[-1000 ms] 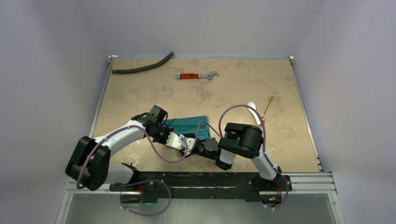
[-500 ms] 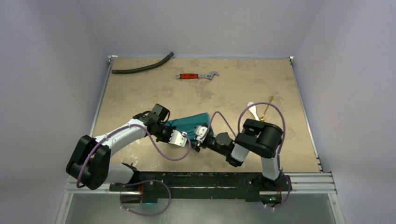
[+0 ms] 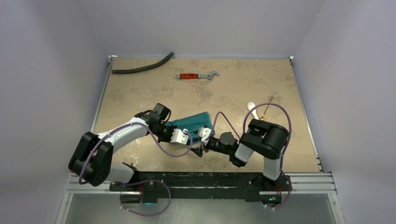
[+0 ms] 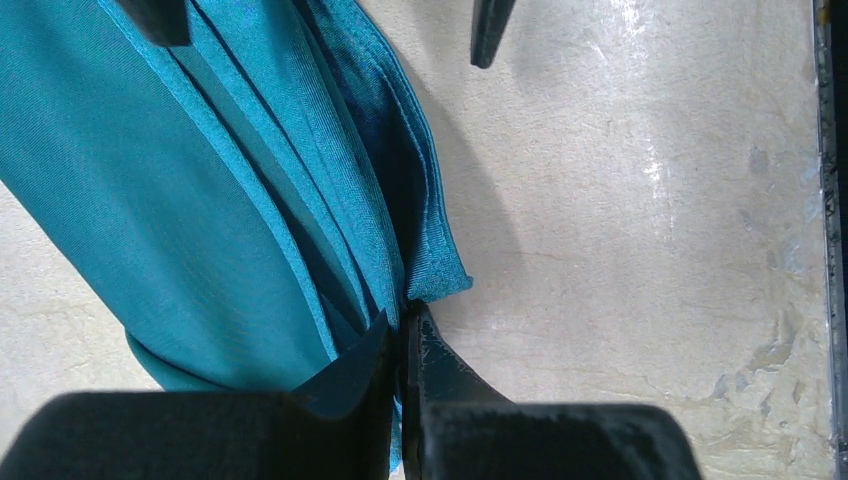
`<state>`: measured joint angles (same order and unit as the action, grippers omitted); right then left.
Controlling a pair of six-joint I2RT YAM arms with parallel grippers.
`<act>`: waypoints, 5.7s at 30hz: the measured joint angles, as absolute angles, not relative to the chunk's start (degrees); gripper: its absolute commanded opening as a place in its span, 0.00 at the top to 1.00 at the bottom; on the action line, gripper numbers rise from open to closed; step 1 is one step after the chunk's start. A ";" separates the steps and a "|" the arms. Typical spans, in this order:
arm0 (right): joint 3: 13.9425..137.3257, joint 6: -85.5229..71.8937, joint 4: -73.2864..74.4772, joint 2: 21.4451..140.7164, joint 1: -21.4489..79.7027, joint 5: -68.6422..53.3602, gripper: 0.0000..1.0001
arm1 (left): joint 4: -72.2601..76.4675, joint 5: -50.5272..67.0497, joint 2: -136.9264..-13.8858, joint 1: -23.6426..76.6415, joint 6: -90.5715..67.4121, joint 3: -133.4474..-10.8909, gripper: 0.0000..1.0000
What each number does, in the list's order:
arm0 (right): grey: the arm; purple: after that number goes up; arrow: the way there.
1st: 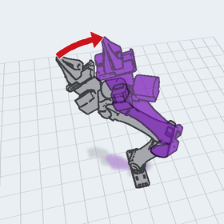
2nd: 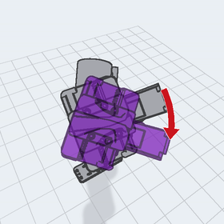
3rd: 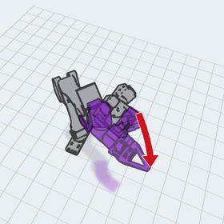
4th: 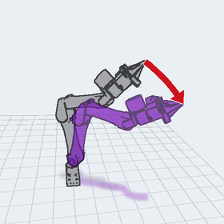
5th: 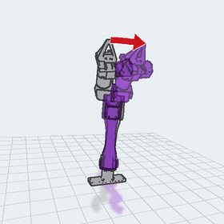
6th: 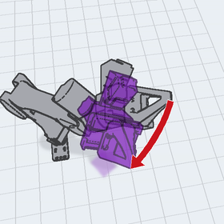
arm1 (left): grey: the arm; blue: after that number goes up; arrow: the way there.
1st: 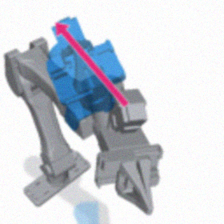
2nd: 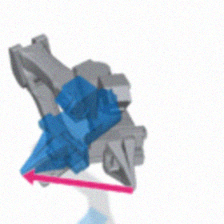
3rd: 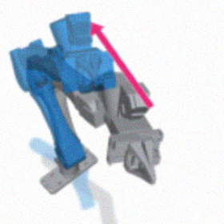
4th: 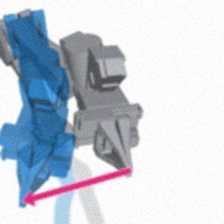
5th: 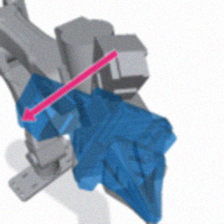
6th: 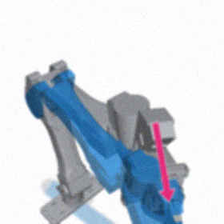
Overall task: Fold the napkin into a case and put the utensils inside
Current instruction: Fold the 2/3-rectangle-folded napkin at the center of the board.
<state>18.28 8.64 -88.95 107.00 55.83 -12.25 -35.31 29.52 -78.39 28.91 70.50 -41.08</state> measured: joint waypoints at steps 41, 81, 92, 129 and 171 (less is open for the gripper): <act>33.63 6.07 -88.62 121.91 55.53 -19.05 0.81 | -35.38 32.38 -79.85 26.87 68.77 -42.72 1.00; 36.75 -14.24 -88.95 124.07 53.54 -21.39 0.99 | -18.22 18.48 -65.63 31.22 66.30 -28.38 0.01; 37.50 -16.73 -88.95 124.07 52.29 -23.70 1.00 | -10.33 13.91 -67.53 34.79 62.52 -27.38 0.01; 37.50 -18.15 -88.97 125.40 52.05 -28.53 0.92 | -14.96 11.46 -66.43 30.63 52.01 -32.69 0.01; 41.06 -31.46 -86.83 126.82 51.72 -30.35 1.00 | -17.10 13.15 -64.90 29.15 49.19 -32.53 0.01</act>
